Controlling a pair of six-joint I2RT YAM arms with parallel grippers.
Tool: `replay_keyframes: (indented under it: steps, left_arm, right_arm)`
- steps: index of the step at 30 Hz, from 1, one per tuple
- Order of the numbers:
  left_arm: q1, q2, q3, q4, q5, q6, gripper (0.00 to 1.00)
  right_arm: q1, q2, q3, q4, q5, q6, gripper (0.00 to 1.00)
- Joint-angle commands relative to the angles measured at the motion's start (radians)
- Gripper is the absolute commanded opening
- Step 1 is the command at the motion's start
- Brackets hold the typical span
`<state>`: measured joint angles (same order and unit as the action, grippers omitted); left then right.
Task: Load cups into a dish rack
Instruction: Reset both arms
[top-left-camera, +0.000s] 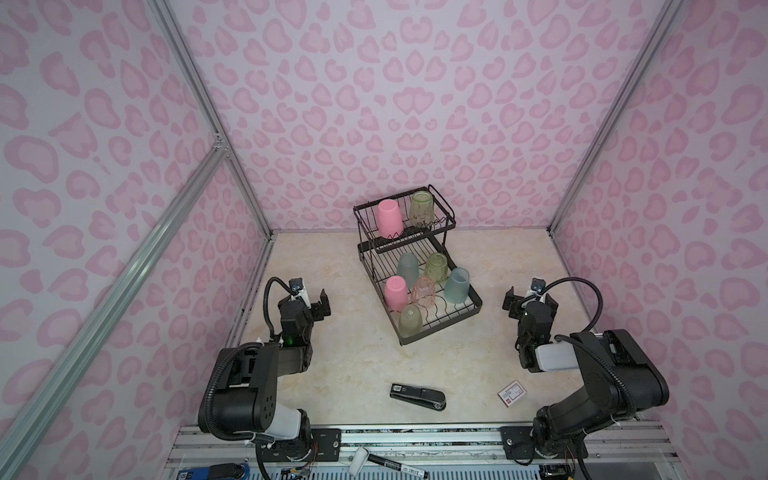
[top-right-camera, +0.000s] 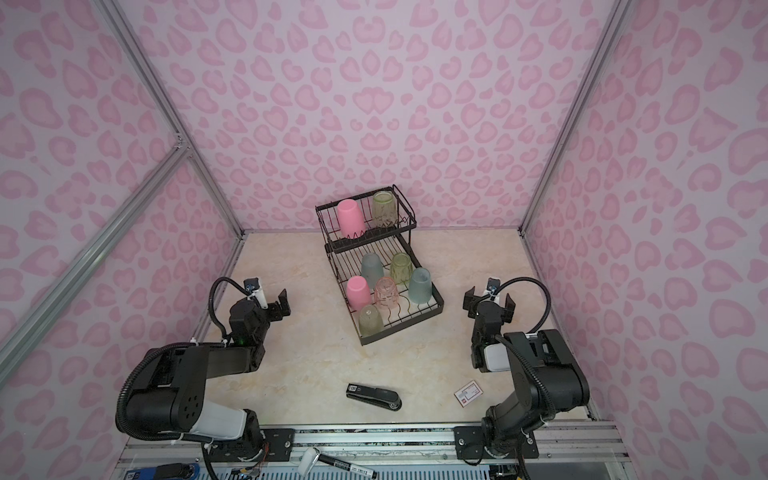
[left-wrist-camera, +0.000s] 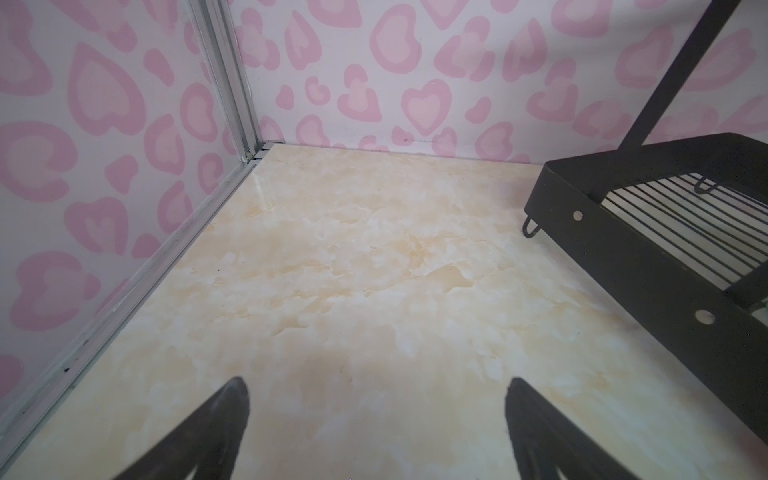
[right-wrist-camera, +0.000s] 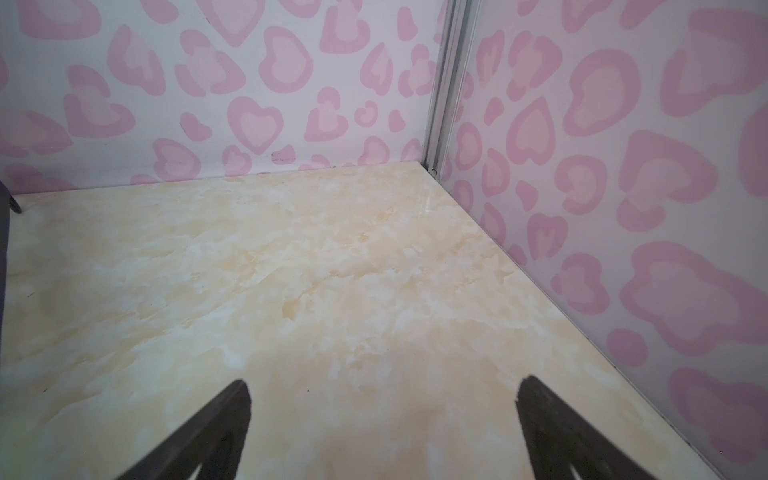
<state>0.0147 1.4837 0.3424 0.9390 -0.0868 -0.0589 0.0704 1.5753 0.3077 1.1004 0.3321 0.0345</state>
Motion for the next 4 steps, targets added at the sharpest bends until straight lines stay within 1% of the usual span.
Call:
replay_keyframes:
  steps: [1,4]
  left_arm:
    - [0.002,0.004,0.008,0.02,-0.008,0.001,0.98]
    - [0.001,-0.009,-0.013,0.042,-0.005,0.003,0.98]
  right_arm:
    - [0.001,0.0,0.0,-0.007,0.001,0.007,1.0]
    - [0.0,-0.001,-0.001,-0.005,0.001,0.006,1.0]
